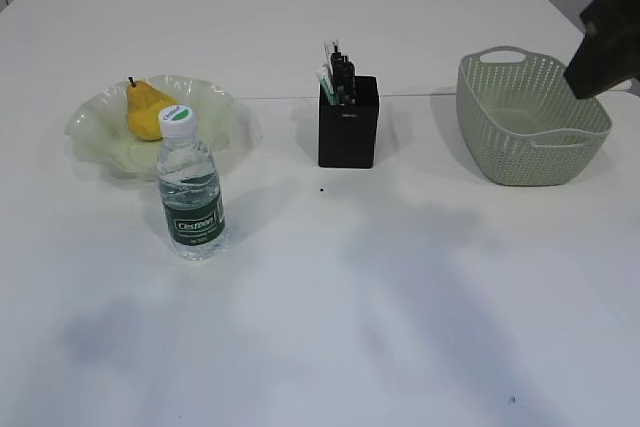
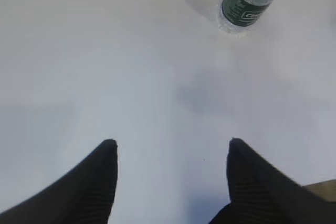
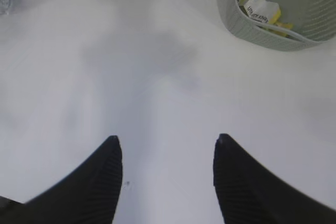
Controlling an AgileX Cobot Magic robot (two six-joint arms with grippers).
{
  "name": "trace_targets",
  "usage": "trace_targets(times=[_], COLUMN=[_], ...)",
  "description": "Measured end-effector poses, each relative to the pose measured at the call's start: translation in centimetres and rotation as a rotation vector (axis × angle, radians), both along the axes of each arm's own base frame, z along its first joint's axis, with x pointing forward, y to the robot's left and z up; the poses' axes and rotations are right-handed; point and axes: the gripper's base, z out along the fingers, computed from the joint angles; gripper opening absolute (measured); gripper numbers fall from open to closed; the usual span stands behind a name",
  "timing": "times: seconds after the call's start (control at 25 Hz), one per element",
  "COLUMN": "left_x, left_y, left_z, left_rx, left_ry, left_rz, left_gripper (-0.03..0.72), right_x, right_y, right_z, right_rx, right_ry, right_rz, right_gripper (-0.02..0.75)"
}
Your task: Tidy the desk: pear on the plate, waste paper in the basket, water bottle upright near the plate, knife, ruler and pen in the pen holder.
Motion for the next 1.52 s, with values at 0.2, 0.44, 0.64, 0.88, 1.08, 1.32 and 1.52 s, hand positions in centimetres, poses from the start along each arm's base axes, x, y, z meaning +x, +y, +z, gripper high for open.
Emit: trace_targets(times=[0.2, 0.44, 0.64, 0.88, 1.08, 1.32, 1.52], left_x=[-1.9, -4.0, -6.0, -8.0, -9.0, -10.1, -11.4], left_y=[0.0, 0.0, -0.1, -0.1, -0.1, 0.3, 0.7], left_z=[0.8, 1.5, 0.5, -0.9, -0.9, -1.0, -0.9], left_rx=[-0.002, -0.002, -0.025, -0.043, -0.045, -0.03, -0.008], left_ry=[-0.059, -0.121, -0.14, -0.171, -0.201, -0.215, -0.274], left_rz=[-0.004, -0.007, -0.001, -0.009, -0.015, 0.013, 0.029], left_gripper=[0.465, 0.465, 0.465, 0.465, 0.465, 0.465, 0.454], right_x=[-2.6, -6.5, -9.7, -14.1, -17.0, -20.0, -22.1], right_y=[-0.9, -2.6, -3.9, -5.4, -6.4, -7.3, -8.0], right_z=[2.1, 4.7, 5.8, 3.4, 1.7, -0.8, -3.4], right_rx=[0.03, 0.05, 0.068, 0.067, 0.074, 0.086, 0.095], right_ry=[-0.049, -0.148, -0.234, -0.245, -0.268, -0.297, -0.319], right_rz=[-0.031, -0.103, -0.132, -0.139, -0.14, -0.14, -0.141], right_gripper=[0.414, 0.414, 0.414, 0.414, 0.414, 0.414, 0.414])
